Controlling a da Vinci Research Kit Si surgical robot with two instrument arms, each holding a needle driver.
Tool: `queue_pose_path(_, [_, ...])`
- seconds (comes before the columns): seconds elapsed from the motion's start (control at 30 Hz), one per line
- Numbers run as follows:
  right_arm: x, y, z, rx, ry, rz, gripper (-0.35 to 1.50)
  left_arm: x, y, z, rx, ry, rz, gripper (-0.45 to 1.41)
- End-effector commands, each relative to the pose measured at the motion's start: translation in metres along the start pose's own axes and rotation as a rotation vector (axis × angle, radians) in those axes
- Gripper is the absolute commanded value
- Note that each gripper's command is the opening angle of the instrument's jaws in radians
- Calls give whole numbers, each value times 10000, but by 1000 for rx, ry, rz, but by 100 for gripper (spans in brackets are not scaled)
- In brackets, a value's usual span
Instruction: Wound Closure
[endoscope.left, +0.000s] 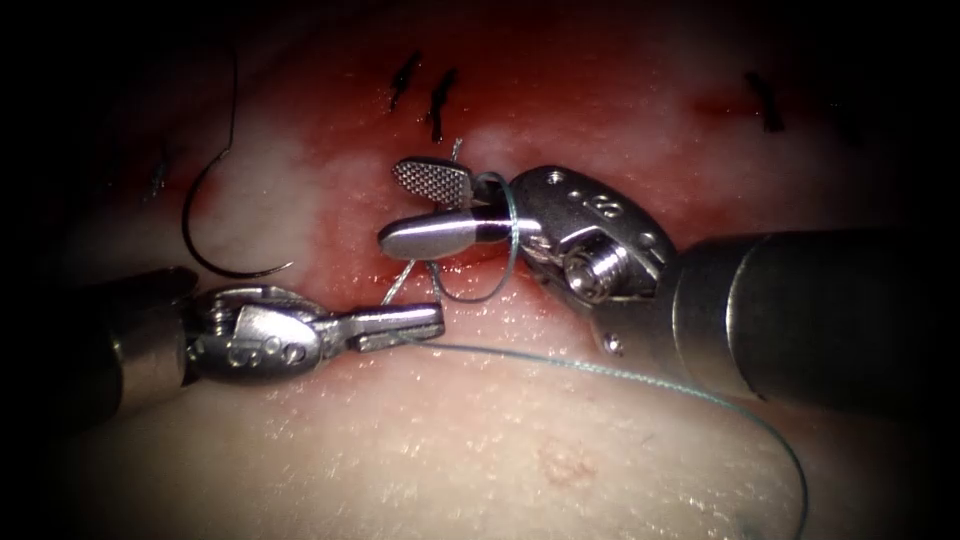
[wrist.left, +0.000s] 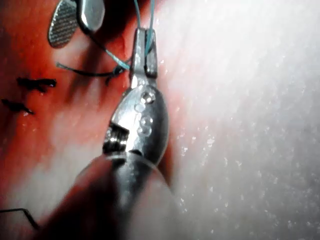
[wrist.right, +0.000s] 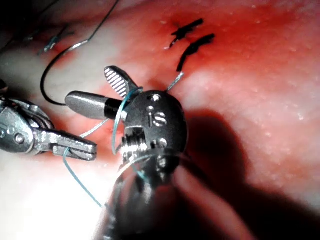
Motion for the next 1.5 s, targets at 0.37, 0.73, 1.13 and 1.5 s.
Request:
queue_pose_path(0.37, [-17,34,7,-172,22,274,125,-2,0,11,55,-140,19,-45])
queue_pose_path(0.73, [-39,65,8,-232,-78,355,133,-1,-6,20,23,-127,41,-45])
queue_pose_path(1.13, [-44,87,12,-334,-98,351,133,-2,-5,20,11,-117,42,-45])
queue_pose_path(1.5, [-58,99,37,-389,-153,346,138,-3,0,18,-2,-114,47,-45])
